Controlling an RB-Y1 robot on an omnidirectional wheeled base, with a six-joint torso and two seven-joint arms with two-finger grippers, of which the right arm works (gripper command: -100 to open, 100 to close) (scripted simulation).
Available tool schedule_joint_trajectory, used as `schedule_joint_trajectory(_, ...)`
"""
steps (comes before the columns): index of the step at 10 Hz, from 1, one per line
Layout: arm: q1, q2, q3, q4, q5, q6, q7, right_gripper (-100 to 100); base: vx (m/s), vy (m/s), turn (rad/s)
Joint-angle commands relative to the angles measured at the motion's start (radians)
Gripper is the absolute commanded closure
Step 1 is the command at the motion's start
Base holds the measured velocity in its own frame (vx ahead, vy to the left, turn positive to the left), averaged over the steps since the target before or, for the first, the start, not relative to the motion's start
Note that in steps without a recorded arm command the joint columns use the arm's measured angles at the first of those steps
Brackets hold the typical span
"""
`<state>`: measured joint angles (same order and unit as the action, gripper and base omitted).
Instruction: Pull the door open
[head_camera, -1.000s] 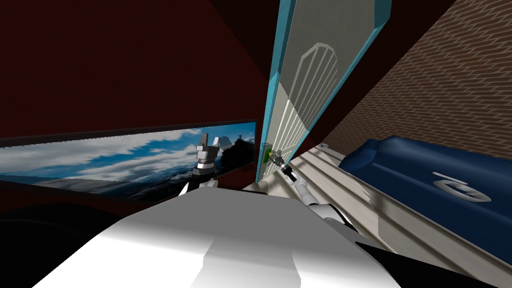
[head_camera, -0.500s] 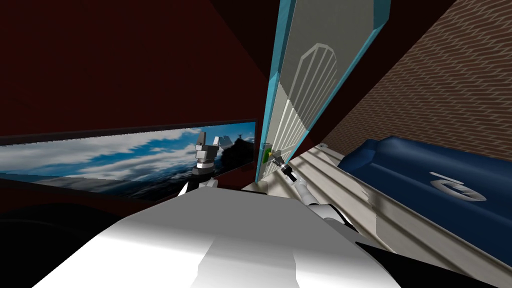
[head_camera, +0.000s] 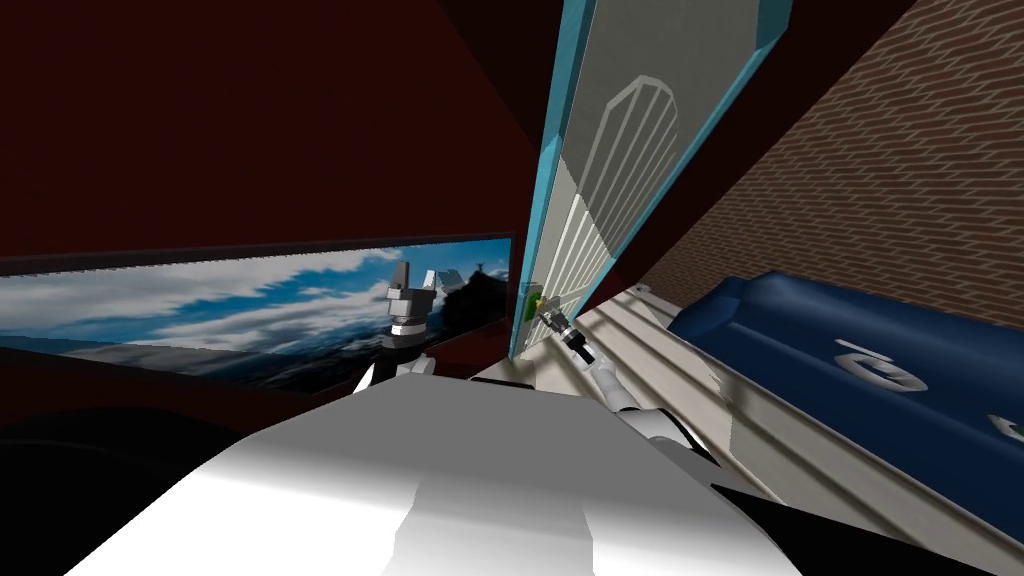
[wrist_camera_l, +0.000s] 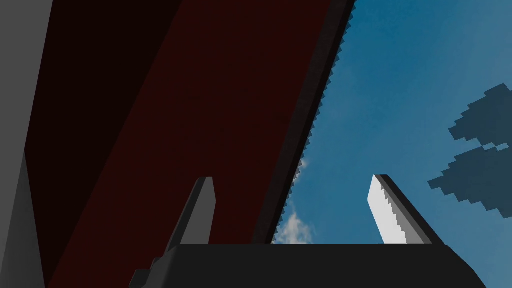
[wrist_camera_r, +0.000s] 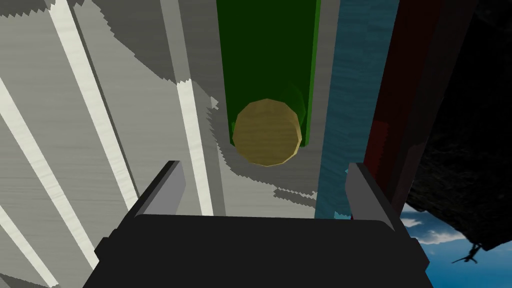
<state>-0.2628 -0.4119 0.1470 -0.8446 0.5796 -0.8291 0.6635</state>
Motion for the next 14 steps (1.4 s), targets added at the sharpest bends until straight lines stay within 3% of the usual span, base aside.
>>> schedule_joint_trajectory(1, 0.003, -0.009, 0.004, -0.002, 0.002, -0.009, -0.008, -100, -0.167, -0.117, -0.048)
schedule_joint_trajectory(4, 0.006, -0.015, 0.007, -0.007, 0.003, -0.012, -0.014, -100, -0.131, -0.106, -0.018)
schedule_joint_trajectory(11, -0.006, 0.017, -0.006, 0.003, -0.003, 0.017, 0.015, -100, 0.137, 0.087, 0.042)
schedule_joint_trajectory(13, -0.007, 0.018, -0.007, 0.003, -0.003, 0.017, 0.016, -100, 0.045, 0.023, 0.012)
schedule_joint_trajectory(14, -0.007, 0.018, -0.007, 0.003, -0.003, 0.017, 0.016, 100, -0.04, -0.028, -0.003)
